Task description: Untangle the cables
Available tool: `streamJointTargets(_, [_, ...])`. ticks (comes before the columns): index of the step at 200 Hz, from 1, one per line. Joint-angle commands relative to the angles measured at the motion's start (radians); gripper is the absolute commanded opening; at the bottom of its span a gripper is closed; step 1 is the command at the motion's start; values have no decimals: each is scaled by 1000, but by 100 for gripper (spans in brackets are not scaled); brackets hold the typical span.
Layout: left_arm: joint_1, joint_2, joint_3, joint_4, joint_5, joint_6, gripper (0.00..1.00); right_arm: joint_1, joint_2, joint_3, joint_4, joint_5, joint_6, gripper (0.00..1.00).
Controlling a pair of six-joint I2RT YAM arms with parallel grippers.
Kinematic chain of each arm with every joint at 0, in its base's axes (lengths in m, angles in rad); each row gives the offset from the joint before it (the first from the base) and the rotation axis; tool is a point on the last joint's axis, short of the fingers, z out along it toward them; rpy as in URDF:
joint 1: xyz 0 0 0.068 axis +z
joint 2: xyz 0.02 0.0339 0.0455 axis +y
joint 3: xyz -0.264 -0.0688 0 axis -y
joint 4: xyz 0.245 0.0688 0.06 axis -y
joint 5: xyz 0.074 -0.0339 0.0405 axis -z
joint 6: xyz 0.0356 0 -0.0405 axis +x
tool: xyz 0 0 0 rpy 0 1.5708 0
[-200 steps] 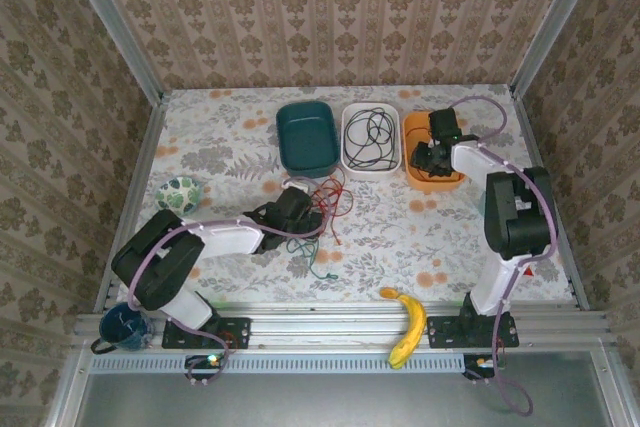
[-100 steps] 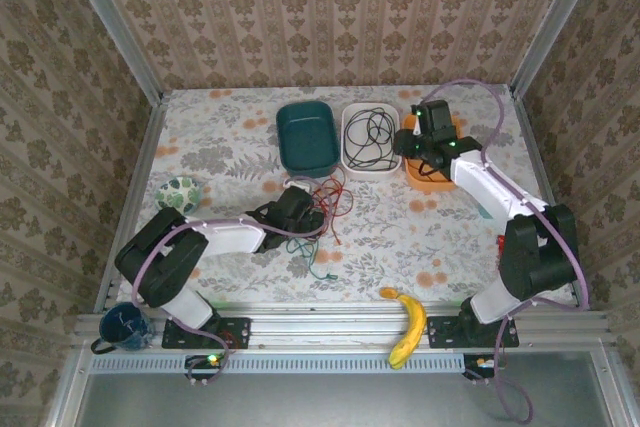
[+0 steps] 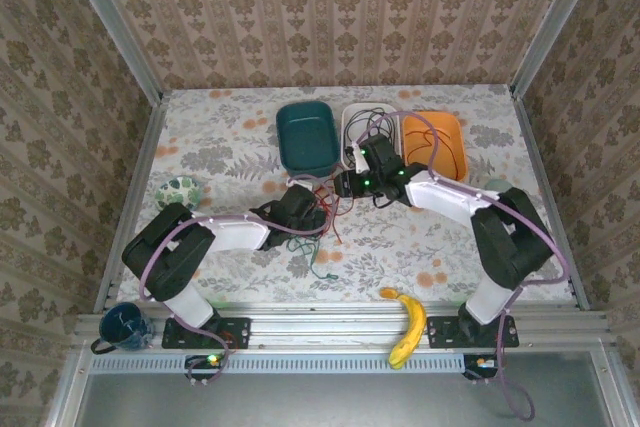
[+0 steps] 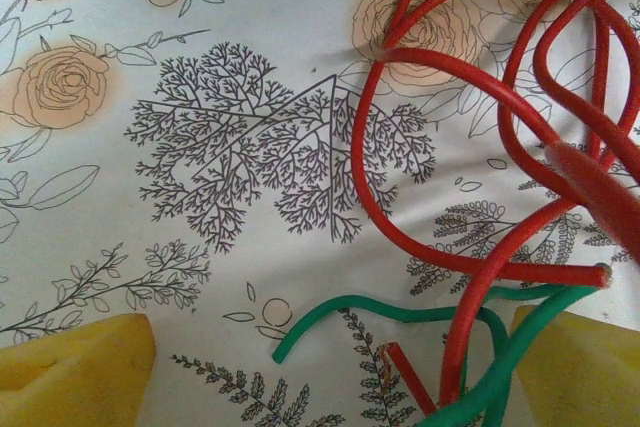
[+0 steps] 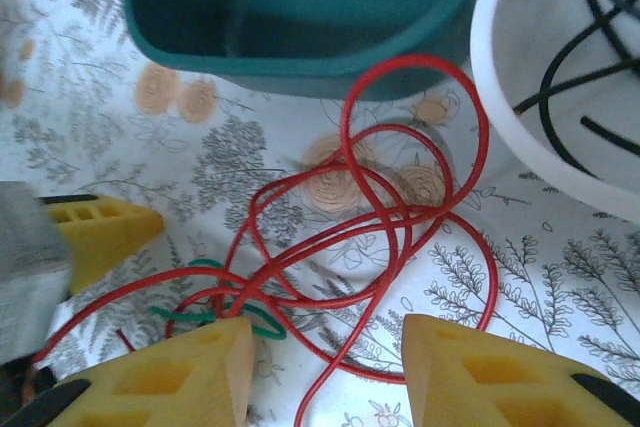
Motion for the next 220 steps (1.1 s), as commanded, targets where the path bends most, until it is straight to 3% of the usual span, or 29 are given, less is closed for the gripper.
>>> streamJointTargets(1, [-7, 12, 21, -14, -16, -25, 93, 5, 61, 56, 21, 3, 52, 45])
streamJointTargets(70, [-11, 3, 12, -14, -23, -27, 92, 31, 211, 163, -29, 70, 59, 42])
streamJointTargets(82, [-13, 2, 12, -16, -26, -26, 92, 38, 222, 168, -26, 81, 59, 36])
streamJointTargets(115, [-13, -5, 6, -16, -32, -29, 92, 44, 212, 160, -31, 111, 51, 5])
streamJointTargets(138, [-13, -3, 7, -24, -37, -33, 92, 44, 132, 121, -11, 149, 39, 0])
streamJointTargets(174, [-12, 13, 9, -34, -41, -31, 92, 43, -45, 78, -7, 256, 0, 0])
streamJointTargets(220, [-12, 27, 15, -38, -36, -22, 93, 20, -244, 95, -28, 477, -65, 0])
